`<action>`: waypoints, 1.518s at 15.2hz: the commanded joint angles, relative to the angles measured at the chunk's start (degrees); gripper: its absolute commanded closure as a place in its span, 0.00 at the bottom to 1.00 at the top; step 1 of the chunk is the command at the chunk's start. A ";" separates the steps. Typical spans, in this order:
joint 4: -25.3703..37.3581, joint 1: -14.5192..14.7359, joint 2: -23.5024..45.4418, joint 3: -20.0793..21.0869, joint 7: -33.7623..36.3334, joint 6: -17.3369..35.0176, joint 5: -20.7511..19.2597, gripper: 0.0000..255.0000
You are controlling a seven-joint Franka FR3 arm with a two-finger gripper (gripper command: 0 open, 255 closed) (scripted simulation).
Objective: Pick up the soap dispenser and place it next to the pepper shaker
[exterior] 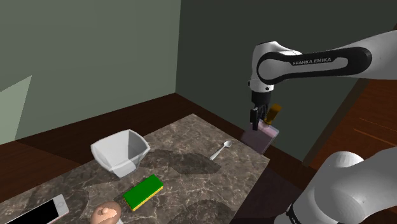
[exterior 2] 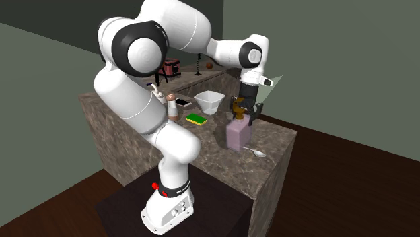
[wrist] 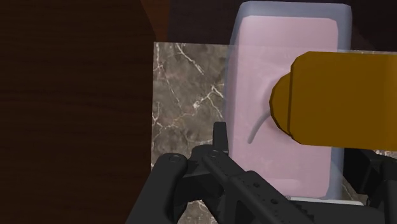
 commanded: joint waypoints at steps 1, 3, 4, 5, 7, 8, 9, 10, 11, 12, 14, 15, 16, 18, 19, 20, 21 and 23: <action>1.34 0.00 -0.25 0.10 -0.18 -1.59 0.06 1.00; 2.69 0.03 -0.50 0.26 -0.28 -3.19 0.17 1.00; 3.38 0.05 -0.60 0.33 -0.33 -3.98 0.22 1.00; 4.08 0.06 -0.69 0.41 -0.39 -4.77 0.28 1.00; 5.52 0.10 -0.83 0.56 -0.49 -6.34 0.38 1.00; 6.25 0.12 -0.88 0.63 -0.55 -7.12 0.43 1.00; 6.99 0.14 -0.91 0.70 -0.61 -7.89 0.48 1.00; 7.74 0.15 -0.93 0.77 -0.66 -8.66 0.53 1.00; 8.50 0.17 -0.94 0.84 -0.72 -9.43 0.57 1.00; 9.27 0.19 -0.93 0.90 -0.78 -10.19 0.62 1.00; 10.84 0.23 -0.88 1.03 -0.90 -11.71 0.71 1.00; 11.64 0.25 -0.84 1.10 -0.96 -12.47 0.76 1.00; 12.45 0.26 -0.78 1.16 -1.02 -13.22 0.80 1.00; 14.10 0.30 -0.63 1.27 -1.15 -14.72 0.88 1.00; 14.94 0.32 -0.54 1.33 -1.21 -15.46 0.92 1.00; 15.80 0.34 -0.43 1.38 -1.28 -16.21 0.96 1.00; 16.66 0.36 -0.31 1.44 -1.35 -16.95 1.00 1.00; 18.42 0.39 -0.04 1.54 -1.49 -18.44 1.07 1.00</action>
